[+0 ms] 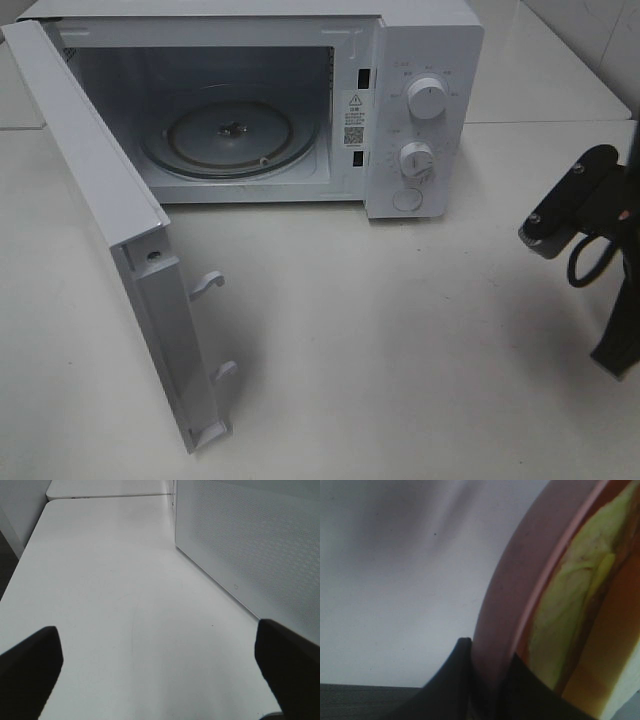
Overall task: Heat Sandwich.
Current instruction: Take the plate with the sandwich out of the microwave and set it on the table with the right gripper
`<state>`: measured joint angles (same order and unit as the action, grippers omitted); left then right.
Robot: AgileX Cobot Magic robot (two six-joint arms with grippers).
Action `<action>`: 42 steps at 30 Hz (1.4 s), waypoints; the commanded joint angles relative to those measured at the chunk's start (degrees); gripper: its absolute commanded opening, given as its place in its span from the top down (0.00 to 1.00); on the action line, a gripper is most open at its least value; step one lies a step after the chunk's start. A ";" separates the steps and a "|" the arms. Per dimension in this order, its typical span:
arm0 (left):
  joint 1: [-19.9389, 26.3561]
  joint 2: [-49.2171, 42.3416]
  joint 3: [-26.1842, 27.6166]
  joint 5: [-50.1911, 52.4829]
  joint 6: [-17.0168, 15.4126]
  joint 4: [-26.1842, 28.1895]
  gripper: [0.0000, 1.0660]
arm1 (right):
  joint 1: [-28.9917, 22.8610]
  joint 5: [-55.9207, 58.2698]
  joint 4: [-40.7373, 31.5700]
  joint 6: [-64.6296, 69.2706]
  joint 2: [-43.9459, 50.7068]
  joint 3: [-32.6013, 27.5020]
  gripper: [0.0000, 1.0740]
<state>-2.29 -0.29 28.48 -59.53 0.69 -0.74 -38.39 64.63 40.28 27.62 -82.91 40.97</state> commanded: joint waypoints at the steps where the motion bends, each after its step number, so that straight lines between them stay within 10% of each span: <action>1: 0.17 -1.20 -0.23 0.69 0.11 0.23 0.02 | 0.46 2.81 2.52 4.70 -4.18 2.81 0.96; 42: 0.17 -1.20 -0.23 0.69 0.11 0.23 0.02 | 11.75 -13.46 11.29 20.91 -32.03 6.53 0.92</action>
<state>-2.29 -0.29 28.48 -59.53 0.69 -0.74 -26.87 50.19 49.90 46.81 -114.71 47.27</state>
